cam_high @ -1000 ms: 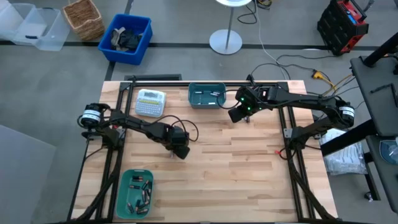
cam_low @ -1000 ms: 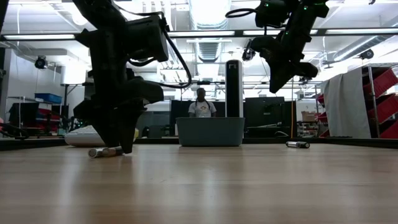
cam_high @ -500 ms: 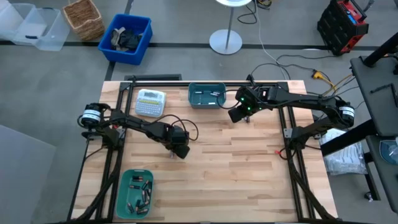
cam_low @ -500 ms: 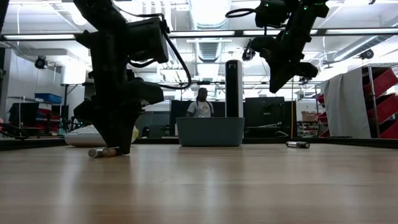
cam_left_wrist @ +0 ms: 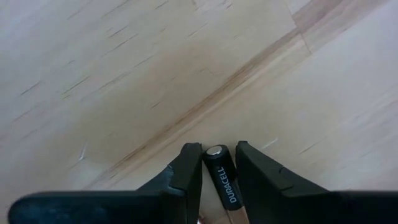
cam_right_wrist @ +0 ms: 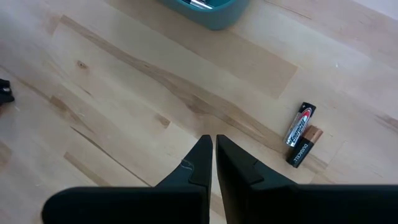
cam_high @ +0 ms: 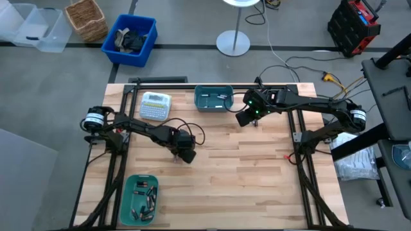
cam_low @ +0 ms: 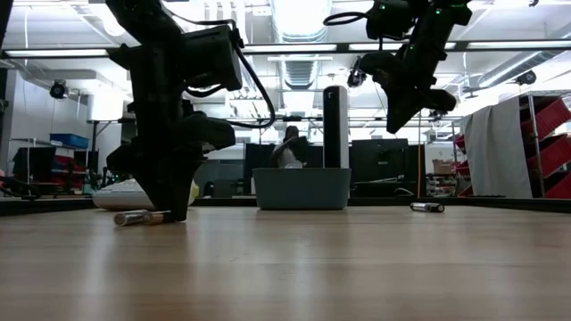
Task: Sort batteries
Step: Put the brown battery into the green bin
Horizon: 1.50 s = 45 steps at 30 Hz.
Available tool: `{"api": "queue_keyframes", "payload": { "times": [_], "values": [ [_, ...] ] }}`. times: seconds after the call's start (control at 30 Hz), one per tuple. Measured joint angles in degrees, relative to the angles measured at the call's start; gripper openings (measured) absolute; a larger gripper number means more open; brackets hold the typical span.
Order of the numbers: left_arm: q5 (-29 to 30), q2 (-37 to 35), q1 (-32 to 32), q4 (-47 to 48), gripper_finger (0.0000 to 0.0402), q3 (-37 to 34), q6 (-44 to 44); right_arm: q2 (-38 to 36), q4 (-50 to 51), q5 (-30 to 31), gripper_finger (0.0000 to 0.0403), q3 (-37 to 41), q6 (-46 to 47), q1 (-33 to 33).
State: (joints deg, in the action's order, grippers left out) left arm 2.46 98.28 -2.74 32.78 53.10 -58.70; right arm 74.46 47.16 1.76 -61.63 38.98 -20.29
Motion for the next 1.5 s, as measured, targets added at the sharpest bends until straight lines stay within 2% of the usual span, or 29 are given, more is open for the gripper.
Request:
{"api": "queue_keyframes", "payload": {
  "times": [1.2,1.5],
  "values": [
    [0.0,0.3,0.42,1.77,0.0078,1.42,0.59,0.0,-0.04,1.27,0.0012,0.02,0.02,0.02],
    [-1.14,0.31,0.4,1.31,0.0104,1.25,-0.87,0.0,-0.04,1.29,0.0012,0.0,0.02,0.0]
  ]
}}
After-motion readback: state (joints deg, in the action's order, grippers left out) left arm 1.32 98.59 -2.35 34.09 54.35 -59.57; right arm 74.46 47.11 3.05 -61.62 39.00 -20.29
